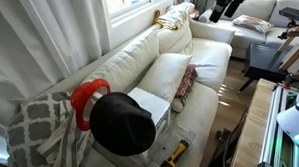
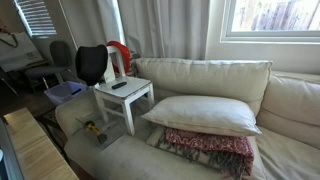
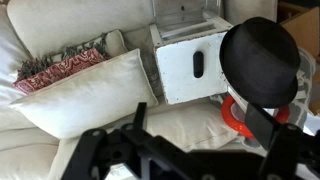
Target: Remove the torch from the clear container then place the container on the seat of the white chair
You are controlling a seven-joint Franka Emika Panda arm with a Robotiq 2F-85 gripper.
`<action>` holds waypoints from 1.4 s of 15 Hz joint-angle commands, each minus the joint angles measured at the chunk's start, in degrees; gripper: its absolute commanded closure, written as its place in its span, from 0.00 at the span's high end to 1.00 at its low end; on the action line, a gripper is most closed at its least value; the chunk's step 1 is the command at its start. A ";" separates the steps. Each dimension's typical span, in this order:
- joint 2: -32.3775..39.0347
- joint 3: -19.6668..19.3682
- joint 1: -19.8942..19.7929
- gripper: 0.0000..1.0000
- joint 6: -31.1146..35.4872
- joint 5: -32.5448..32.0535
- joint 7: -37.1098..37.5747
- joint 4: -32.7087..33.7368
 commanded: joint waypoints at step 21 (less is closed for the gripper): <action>24.65 7.37 10.00 1.00 10.58 1.46 -7.30 -3.00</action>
